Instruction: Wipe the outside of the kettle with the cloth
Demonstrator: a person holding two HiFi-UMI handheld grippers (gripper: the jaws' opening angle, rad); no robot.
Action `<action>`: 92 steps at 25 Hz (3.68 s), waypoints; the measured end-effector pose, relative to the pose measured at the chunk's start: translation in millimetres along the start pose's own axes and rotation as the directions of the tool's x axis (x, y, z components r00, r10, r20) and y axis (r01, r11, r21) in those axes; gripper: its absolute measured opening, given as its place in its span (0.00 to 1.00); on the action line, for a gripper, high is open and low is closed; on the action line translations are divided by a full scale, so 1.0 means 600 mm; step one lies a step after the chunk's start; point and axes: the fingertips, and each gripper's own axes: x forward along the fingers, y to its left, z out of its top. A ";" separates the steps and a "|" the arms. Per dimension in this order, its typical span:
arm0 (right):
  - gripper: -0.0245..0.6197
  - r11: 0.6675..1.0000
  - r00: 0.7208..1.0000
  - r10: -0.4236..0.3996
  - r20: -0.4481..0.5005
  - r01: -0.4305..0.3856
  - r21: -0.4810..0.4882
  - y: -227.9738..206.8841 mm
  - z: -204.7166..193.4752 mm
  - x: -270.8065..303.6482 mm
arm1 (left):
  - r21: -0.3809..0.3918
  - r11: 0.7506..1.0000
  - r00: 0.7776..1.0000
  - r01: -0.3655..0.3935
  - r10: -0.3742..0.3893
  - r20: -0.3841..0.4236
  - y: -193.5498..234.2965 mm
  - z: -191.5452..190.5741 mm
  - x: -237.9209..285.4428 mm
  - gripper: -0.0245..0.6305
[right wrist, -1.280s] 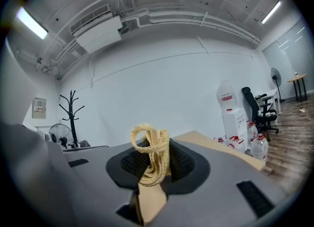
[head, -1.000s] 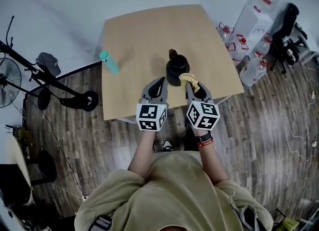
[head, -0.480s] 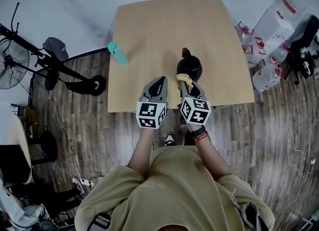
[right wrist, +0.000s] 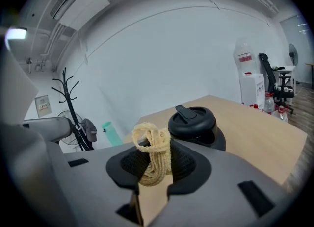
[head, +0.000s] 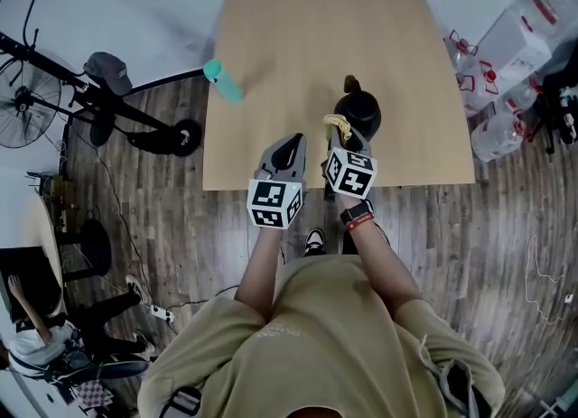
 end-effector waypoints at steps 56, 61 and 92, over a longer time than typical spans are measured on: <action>0.21 0.952 0.945 0.228 -0.234 -0.267 -0.148 -0.093 -0.044 -0.002 | -0.023 1.000 0.999 -0.011 0.010 -0.054 -0.081 -0.031 0.081 0.07; 0.21 0.936 0.930 0.260 -0.258 -0.309 -0.170 -0.100 -0.042 -0.007 | -0.023 1.000 0.999 -0.014 0.012 -0.052 -0.082 -0.028 0.092 0.07; 0.22 0.725 0.778 0.393 -0.490 -0.590 -0.355 -0.196 0.002 -0.015 | -0.032 0.998 0.997 -0.057 0.055 -0.056 -0.121 -0.015 0.182 0.07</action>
